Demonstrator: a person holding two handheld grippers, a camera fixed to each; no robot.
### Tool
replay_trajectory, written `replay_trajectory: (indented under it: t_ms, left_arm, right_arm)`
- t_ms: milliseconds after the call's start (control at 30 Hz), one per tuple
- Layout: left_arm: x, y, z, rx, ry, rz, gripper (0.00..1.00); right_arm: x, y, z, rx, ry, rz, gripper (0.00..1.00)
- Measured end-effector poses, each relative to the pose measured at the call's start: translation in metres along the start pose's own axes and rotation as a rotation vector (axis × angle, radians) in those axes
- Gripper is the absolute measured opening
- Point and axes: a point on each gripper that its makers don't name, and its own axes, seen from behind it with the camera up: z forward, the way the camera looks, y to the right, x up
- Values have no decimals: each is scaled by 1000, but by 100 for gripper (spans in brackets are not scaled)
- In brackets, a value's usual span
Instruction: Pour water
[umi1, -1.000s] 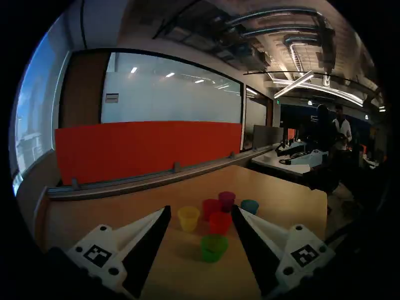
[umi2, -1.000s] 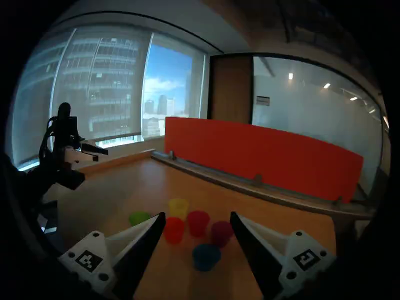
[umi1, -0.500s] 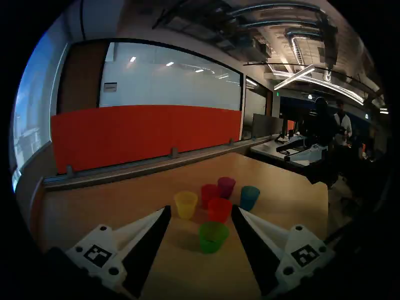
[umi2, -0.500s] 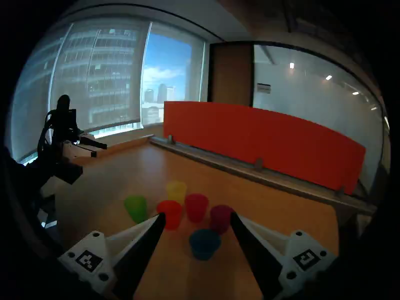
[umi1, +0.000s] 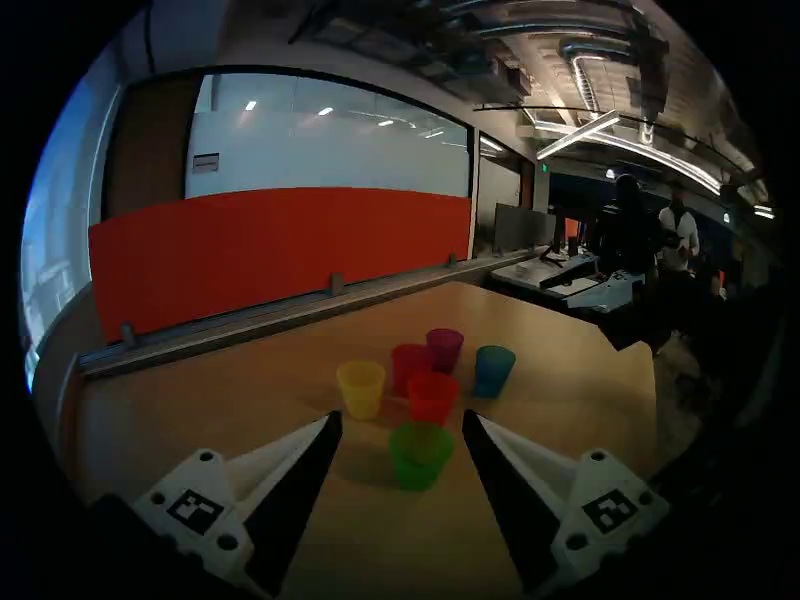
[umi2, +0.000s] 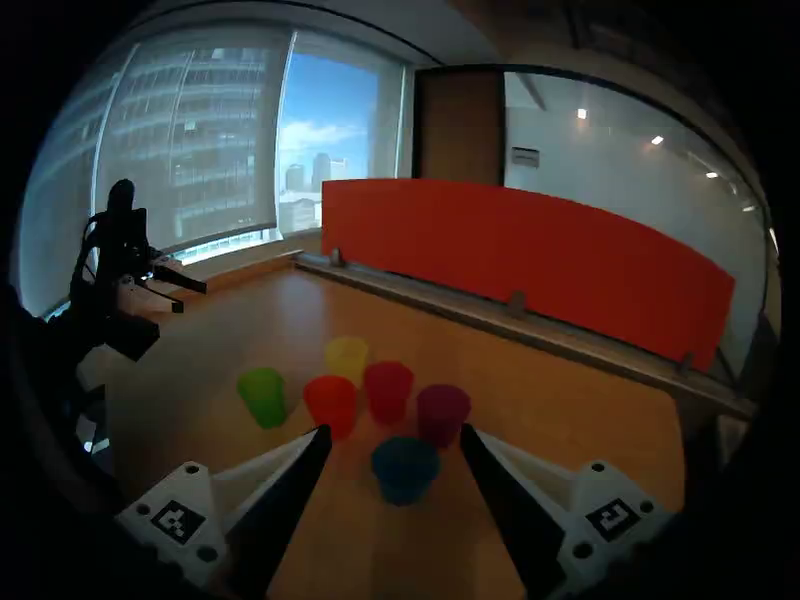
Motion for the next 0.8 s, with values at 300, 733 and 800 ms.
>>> replay_trajectory:
  t_ms: [300, 733, 800]
  left_arm:
    - [3, -6, 4, 19, 18, 6, 89]
    - [-13, -5, 13, 1, -25, 11, 89]
    - [-17, -5, 15, -2, -34, 11, 89]
  right_arm:
    - [-26, 1, 14, 4, -56, -11, 100]
    - [-70, 13, 35, -9, -139, -12, 100]
    - [-75, 15, 39, -11, -151, -14, 100]
